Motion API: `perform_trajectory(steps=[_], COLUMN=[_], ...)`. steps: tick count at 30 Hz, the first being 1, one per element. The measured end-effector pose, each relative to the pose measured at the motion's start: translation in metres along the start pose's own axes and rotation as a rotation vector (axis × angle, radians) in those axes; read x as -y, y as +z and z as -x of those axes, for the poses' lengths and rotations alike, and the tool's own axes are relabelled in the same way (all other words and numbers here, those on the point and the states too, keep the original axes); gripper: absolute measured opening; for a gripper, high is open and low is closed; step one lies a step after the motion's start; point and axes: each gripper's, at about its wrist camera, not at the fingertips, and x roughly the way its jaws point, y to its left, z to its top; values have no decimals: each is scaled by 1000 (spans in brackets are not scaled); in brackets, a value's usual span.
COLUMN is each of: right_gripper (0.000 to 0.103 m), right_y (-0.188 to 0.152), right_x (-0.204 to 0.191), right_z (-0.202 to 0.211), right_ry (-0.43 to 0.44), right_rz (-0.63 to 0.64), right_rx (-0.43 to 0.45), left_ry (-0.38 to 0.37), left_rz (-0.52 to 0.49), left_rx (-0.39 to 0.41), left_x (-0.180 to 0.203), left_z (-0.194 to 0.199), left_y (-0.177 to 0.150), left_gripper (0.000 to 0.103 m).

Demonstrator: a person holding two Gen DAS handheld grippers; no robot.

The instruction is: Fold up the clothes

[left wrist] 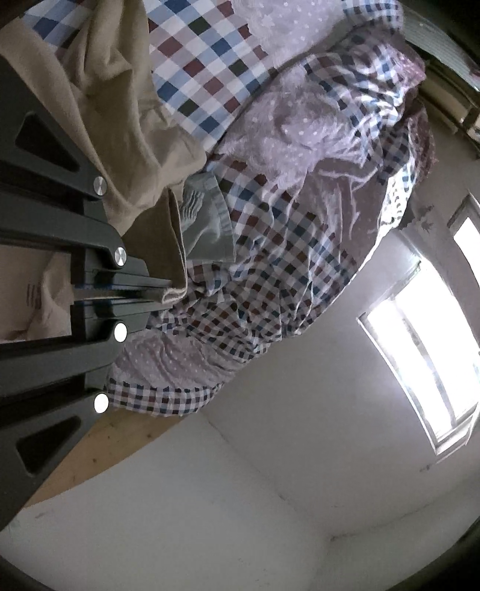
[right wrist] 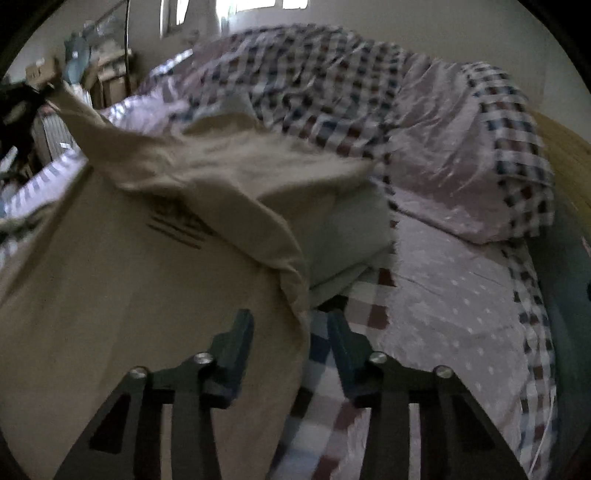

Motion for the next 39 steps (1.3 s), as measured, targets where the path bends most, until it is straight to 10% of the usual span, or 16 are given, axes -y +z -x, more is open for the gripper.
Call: perform_trajectory(steps=[2,15,30,33,36,39], right_gripper=[7,0,17,27,30,38], right_y=[5,-3,-26,-25,-14,6], right_x=[1,29,17,2,-24,-63], right_z=[-17,7,32,42,55,70], right_ry=[-48,-305,-108,-82,-42,18], right_rz=[17,94,-19,-6,45,119], right_rx=[-25,74,66,85,114,164], left_ry=[19,53,150,112,84,62], left_rz=[3,205,255,235,230,234], left_rx=[5,-11,-90,-101,-127,-154], left_x=[-12,-76,-111,-116,-116,-116], left_z=[1,7,20,25,23,19], left_y=[3,1,-16,-17,-20,-23], left_gripper=[1,1,2,15,54,59])
